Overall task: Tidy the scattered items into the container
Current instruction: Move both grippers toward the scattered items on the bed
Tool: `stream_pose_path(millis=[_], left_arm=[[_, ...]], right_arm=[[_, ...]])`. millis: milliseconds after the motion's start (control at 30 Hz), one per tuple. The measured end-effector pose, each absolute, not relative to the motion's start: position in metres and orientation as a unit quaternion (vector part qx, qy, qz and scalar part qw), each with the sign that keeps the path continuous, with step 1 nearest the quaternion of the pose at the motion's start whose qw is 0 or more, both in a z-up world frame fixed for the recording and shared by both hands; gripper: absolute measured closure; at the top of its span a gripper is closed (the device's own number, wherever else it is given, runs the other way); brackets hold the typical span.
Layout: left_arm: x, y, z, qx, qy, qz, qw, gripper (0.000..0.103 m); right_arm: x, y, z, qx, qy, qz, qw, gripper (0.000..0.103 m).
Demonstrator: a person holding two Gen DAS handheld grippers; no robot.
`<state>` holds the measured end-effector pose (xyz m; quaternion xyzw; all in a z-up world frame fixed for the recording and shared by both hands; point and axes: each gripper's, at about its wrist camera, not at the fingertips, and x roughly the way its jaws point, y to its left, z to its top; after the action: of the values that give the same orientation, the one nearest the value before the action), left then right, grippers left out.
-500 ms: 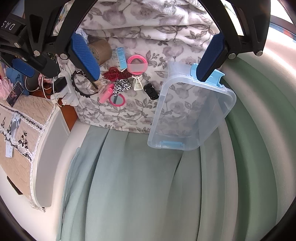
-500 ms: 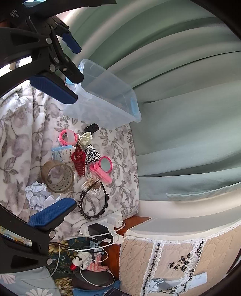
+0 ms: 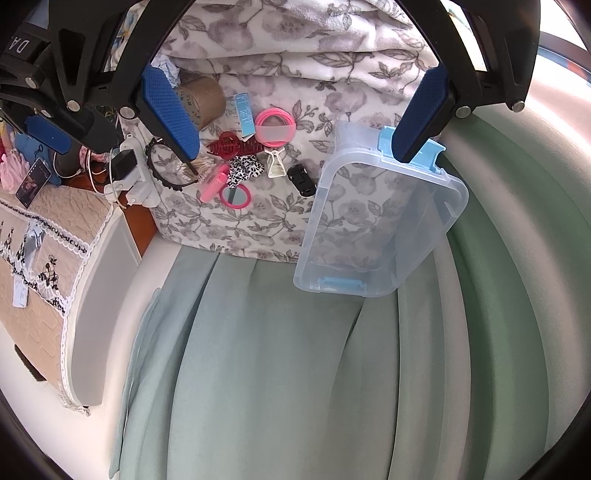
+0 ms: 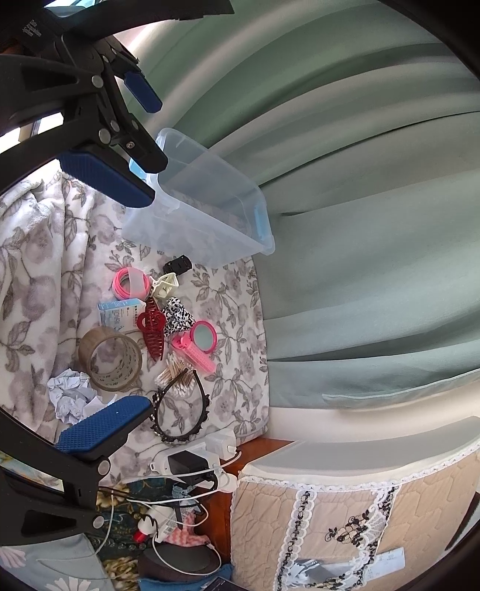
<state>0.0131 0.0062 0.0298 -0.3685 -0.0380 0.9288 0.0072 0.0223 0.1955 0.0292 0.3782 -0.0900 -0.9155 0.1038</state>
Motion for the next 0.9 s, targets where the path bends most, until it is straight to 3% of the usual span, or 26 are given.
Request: stream_pose_path(millis=[467,900], left_arm=[[0.008,0.008,0.019,-0.374,-0.046,0.926,0.017,0.000],[-0.017,0.047,-0.055,-0.459,-0.047,0.883,0.091,0.000]], right_arm=[[0.020,0.196,0.022,0.388,-0.101,-0.909,0.112,0.000],[0.013,0.228,-0.033,0.432,-0.112,-0.891,0.081,0.000]])
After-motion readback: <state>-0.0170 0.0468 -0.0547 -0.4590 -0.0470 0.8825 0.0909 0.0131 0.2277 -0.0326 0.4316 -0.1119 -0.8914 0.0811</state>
